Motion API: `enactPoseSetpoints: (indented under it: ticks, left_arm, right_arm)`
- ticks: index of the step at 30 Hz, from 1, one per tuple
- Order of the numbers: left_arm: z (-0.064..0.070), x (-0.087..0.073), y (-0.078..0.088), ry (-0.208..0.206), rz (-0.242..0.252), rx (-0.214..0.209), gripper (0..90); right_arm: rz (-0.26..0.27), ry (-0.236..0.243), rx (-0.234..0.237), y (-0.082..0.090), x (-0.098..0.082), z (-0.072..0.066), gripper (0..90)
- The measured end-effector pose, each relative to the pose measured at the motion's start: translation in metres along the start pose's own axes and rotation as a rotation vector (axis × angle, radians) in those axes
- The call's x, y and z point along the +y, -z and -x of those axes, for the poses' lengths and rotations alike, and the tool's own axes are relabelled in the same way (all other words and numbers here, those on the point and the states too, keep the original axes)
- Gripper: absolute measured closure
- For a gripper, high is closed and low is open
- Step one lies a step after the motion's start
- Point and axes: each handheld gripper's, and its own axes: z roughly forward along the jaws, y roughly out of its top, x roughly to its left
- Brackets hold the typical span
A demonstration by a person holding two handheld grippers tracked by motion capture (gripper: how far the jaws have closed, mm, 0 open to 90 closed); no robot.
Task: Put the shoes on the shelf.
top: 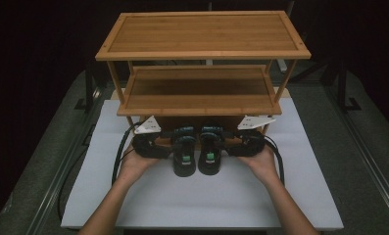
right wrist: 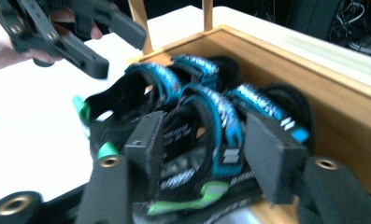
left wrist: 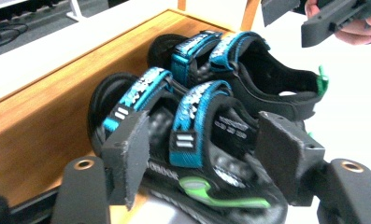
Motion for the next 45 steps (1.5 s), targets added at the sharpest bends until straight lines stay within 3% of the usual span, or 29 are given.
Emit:
enactPoseSetpoints:
  ticks: [8, 13, 17, 20, 25, 29, 36, 42, 45]
  left_arm:
    - [0.016, -0.023, 0.011, 0.009, -0.048, 0.026, 20.3]
    - [0.023, -0.040, 0.009, 0.014, -0.082, 0.033, 17.4]
    - [0.029, -0.052, -0.001, 0.015, -0.122, 0.028, 15.8]
    - [0.032, -0.054, -0.011, -0.010, -0.173, 0.042, 13.3]
    - [0.037, -0.056, -0.026, -0.022, -0.179, 0.070, 12.6]
    - [0.042, -0.060, -0.036, -0.053, -0.236, 0.068, 10.4]
    - [0.042, -0.059, -0.044, -0.050, -0.233, 0.092, 10.0]
    - [0.041, -0.057, -0.042, -0.062, -0.237, 0.095, 11.7]
    - [0.038, -0.056, -0.040, -0.053, -0.216, 0.093, 13.2]
  right_arm:
    - [-0.079, -0.028, -0.040, 0.012, -0.023, -0.016, 29.2]
    - [-0.124, -0.040, -0.058, 0.011, -0.039, -0.023, 26.8]
    - [-0.146, -0.058, -0.063, 0.006, -0.051, -0.028, 25.2]
    - [-0.180, -0.051, -0.068, -0.003, -0.056, -0.030, 24.3]
    - [-0.212, -0.043, -0.089, -0.018, -0.060, -0.034, 21.5]
    - [-0.233, -0.028, -0.099, -0.027, -0.062, -0.038, 20.7]
    - [-0.267, 0.008, -0.139, -0.044, -0.061, -0.045, 20.1]
    - [-0.253, -0.014, -0.133, -0.042, -0.060, -0.045, 22.3]
    - [-0.233, -0.016, -0.131, -0.039, -0.059, -0.044, 23.3]
